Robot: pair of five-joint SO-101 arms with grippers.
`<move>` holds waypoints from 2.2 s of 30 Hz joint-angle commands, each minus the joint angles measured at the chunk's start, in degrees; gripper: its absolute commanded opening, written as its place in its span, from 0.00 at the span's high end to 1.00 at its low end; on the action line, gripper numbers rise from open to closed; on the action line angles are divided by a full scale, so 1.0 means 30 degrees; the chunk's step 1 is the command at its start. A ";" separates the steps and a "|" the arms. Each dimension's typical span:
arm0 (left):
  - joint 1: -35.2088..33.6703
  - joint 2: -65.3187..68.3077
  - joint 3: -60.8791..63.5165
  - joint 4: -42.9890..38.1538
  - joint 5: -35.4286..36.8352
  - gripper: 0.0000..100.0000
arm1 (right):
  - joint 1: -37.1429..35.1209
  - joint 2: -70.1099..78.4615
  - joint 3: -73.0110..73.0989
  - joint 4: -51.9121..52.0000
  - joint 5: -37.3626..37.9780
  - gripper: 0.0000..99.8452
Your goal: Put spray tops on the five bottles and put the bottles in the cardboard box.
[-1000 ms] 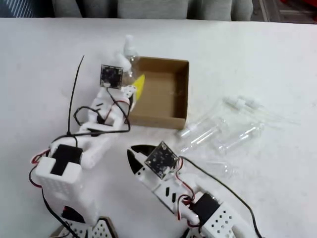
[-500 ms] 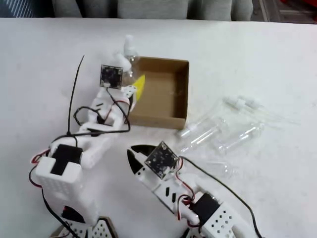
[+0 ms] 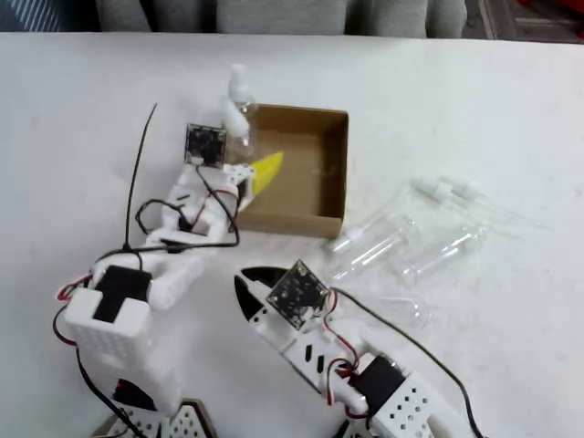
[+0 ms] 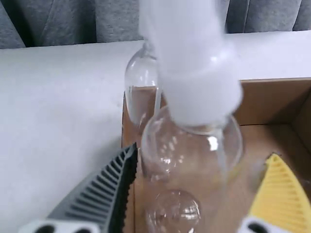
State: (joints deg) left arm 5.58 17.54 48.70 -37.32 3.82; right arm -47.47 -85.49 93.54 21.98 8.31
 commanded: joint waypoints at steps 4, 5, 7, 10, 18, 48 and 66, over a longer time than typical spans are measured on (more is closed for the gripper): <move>-0.0220 -0.0337 -0.0029 -0.0352 -0.0117 0.62 | 0.0220 -0.0220 -0.1055 0.0103 0.0205 0.99; -0.0220 -0.0337 -0.0029 -0.0352 -0.0117 0.62 | 0.0220 -0.0220 -0.1055 0.0103 0.0205 0.99; -0.0220 -0.0337 -0.0029 -0.0381 -0.0117 0.62 | 0.0220 -0.0220 -0.1055 0.0103 0.0205 0.99; -0.0249 -0.0337 0.0000 -0.0381 -0.0117 0.62 | 0.0220 -0.0220 -0.1055 0.0103 0.0205 0.99; -0.0249 -0.1832 0.0996 -0.0410 0.0000 0.62 | 0.0220 -0.0220 -0.1055 0.0103 0.0205 0.99; -0.0337 -1.3934 1.2806 -0.0352 -0.0117 0.62 | 0.0220 -0.0220 -0.1055 0.0103 0.0234 0.99; -0.1744 -2.2755 1.5795 0.7912 -0.0088 0.62 | 0.1890 -0.0220 -0.0996 0.0249 0.0234 0.99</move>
State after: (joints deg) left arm 0.84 -46.11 96.00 -19.47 3.82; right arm -44.04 -85.49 93.54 21.98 8.31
